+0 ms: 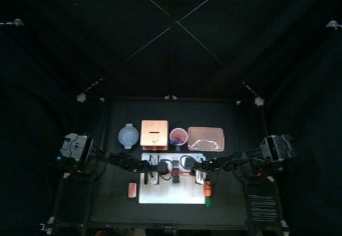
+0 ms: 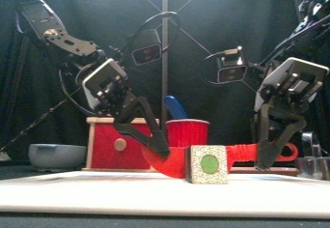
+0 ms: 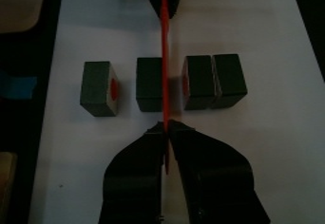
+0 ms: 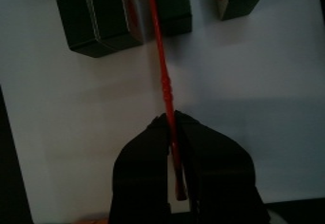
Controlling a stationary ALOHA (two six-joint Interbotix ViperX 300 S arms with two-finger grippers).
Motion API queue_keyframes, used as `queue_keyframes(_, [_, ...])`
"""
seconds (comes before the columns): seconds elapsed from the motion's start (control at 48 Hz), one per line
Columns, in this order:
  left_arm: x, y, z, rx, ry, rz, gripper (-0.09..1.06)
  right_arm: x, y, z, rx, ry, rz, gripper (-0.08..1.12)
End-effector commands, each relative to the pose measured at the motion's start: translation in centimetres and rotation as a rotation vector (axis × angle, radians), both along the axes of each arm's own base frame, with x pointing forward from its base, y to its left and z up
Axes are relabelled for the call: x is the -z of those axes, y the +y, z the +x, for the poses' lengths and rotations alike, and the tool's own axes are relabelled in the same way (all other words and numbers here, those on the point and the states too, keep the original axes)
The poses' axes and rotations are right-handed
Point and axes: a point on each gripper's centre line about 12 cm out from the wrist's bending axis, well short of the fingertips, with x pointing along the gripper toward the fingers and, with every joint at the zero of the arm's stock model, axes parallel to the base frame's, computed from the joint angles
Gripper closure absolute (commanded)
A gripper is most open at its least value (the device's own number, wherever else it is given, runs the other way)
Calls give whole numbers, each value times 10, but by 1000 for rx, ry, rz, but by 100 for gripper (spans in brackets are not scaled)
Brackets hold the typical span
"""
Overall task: Place sushi on board then cut the sushi with the knife then place the pieces on the plate
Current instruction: Cut the sushi into 4 pieces
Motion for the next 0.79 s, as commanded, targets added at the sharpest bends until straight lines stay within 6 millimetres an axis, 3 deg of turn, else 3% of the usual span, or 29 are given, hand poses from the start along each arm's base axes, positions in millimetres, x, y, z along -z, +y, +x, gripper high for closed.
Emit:
queue_keyframes(0.021, [-20, -2, 6, 5, -56, -5, 45, -15, -3, 6, 17, -47, 8, 66])
queue_keyframes(0.542, [-63, -12, 6, 66, -170, 13, 45, -61, 0, 7, 9, -178, 21, 66])
queue_keyframes(0.792, [-62, -33, 2, 113, -168, 3, 45, -64, 11, 4, -9, -188, 42, 66])
